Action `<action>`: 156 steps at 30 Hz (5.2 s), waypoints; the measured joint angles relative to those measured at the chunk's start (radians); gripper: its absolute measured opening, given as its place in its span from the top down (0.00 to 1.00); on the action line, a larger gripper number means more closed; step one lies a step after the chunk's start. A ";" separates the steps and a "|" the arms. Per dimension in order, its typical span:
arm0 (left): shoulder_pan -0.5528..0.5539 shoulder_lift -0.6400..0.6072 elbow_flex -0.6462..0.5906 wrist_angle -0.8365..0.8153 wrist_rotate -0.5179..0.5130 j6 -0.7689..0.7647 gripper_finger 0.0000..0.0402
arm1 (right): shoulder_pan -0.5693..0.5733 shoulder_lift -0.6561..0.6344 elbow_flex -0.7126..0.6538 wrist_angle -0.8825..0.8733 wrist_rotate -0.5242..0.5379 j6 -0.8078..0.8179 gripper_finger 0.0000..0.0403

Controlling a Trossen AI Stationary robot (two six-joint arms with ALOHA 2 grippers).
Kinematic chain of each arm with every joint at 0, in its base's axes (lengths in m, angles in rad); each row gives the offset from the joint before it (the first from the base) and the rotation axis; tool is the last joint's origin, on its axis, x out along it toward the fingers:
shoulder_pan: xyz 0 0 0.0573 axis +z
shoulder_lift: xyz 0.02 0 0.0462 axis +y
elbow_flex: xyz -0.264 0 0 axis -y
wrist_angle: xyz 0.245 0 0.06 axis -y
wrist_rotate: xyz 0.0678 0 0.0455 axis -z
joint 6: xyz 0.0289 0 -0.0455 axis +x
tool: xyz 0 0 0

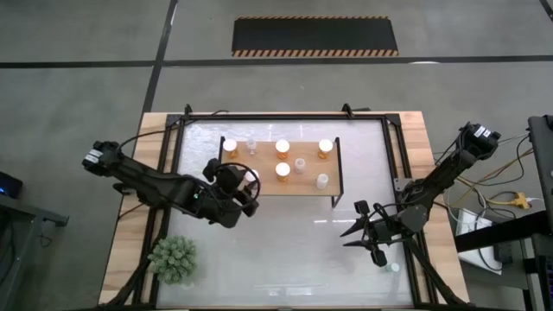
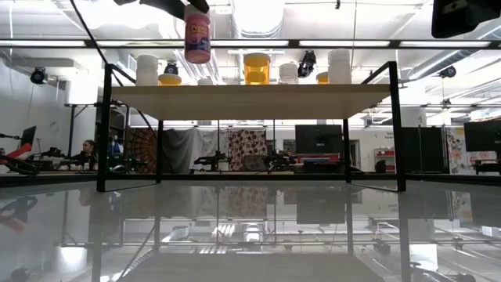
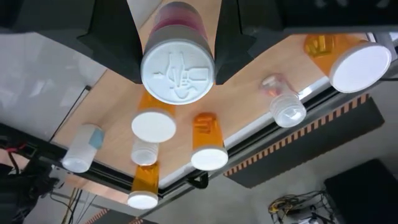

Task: Pick and place medicine bottles onto shelf by color
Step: Put the pink pill bottle on the shelf, then put the green pill on the shelf

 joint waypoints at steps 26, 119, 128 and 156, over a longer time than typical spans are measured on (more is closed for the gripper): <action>0.007 0.041 -0.067 0.067 -0.070 0.002 0.61 | 0.000 0.000 0.001 -0.005 0.000 0.001 0.73; 0.046 -0.063 -0.033 0.241 0.131 0.405 0.44 | 0.000 0.011 0.222 -0.277 0.000 0.247 0.73; -0.116 -0.064 -0.045 0.510 0.134 0.948 0.44 | 0.000 0.038 0.721 -1.329 -0.013 0.985 0.73; -0.139 -0.145 -0.094 0.561 -0.028 1.206 0.44 | 0.157 0.469 0.881 -1.856 -0.801 1.818 0.44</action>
